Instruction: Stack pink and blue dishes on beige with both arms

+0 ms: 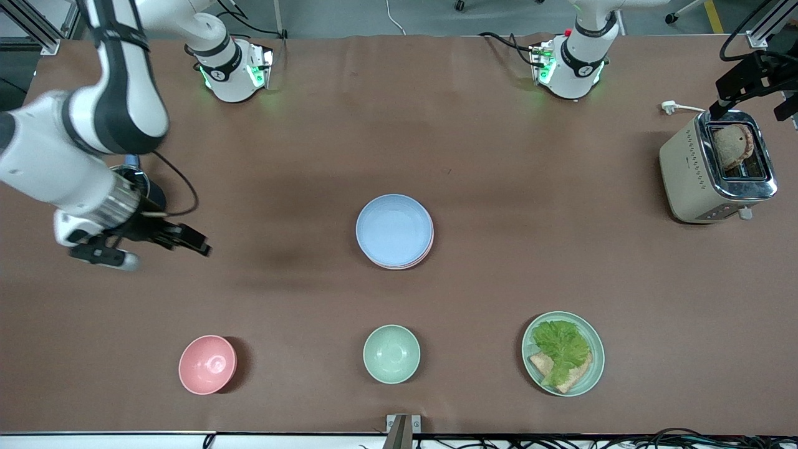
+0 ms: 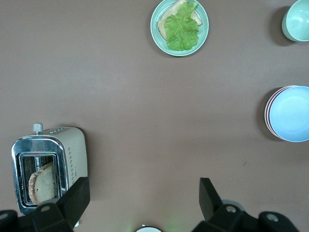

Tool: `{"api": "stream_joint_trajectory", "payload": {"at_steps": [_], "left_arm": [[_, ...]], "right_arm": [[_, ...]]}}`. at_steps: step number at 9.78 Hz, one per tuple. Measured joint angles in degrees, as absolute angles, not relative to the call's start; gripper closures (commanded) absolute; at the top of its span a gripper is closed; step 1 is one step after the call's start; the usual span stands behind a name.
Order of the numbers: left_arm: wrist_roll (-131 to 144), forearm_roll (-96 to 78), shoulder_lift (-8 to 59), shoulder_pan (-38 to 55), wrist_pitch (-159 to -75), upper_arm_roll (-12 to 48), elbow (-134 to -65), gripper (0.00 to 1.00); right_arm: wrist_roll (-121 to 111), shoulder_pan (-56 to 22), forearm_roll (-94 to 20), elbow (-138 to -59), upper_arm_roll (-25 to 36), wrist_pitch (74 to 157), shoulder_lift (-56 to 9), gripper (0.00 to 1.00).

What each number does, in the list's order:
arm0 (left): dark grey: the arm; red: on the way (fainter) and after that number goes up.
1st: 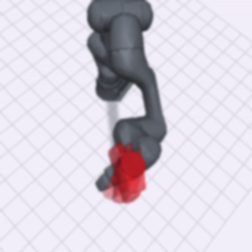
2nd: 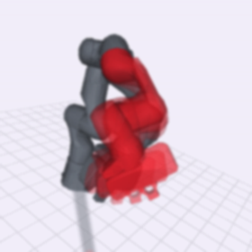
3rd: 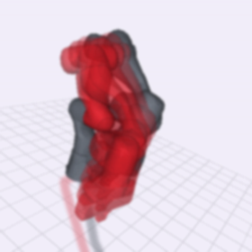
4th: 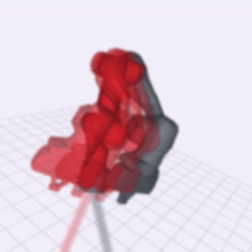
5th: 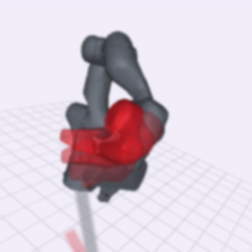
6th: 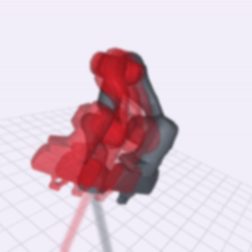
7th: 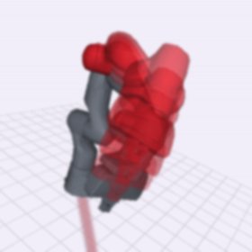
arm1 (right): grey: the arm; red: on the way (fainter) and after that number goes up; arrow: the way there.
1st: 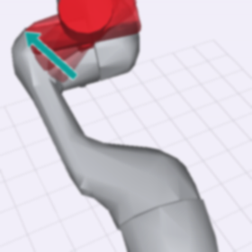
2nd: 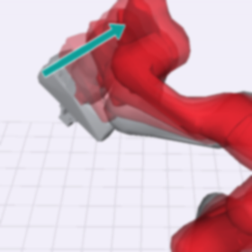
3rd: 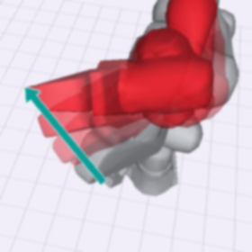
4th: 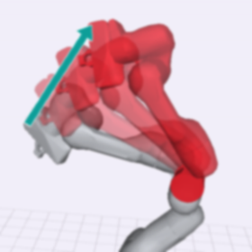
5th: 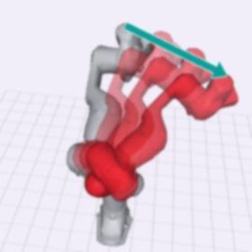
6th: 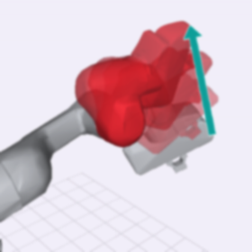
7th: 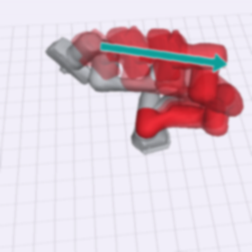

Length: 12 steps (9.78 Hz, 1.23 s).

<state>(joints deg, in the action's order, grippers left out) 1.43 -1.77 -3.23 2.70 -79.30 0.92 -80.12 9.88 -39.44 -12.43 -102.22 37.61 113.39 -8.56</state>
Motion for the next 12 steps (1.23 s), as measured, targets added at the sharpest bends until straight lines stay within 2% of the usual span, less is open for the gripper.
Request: {"api": "stream_joint_trajectory", "payload": {"at_steps": [2,4,8,9,12], "left_arm": [[1.54,-1.77,-2.50,2.67,-79.95,0.95,-80.13,0.00],[2.06,-1.66,-1.76,2.63,-80.69,0.93,-80.13,0.00],[2.23,-1.30,-1.64,2.42,-80.74,0.82,-80.41,0.00],[2.23,-1.30,-1.64,2.42,-80.74,0.82,-80.42,0.00],[2.24,-1.30,-1.64,2.41,-80.74,0.80,-80.42,0.00]], "right_arm": [[12.89,-39.52,-5.63,-97.75,37.58,104.25,-4.96,0.00],[13.14,-37.78,-1.25,-96.91,36.27,101.65,-1.46,0.00],[11.48,-10.92,0.54,-94.73,13.24,94.13,5.42,0.00],[8.73,-5.92,0.57,-92.43,9.70,93.50,5.81,0.00],[6.19,0.16,2.17,-84.77,5.56,88.58,1.86,0.00]]}}
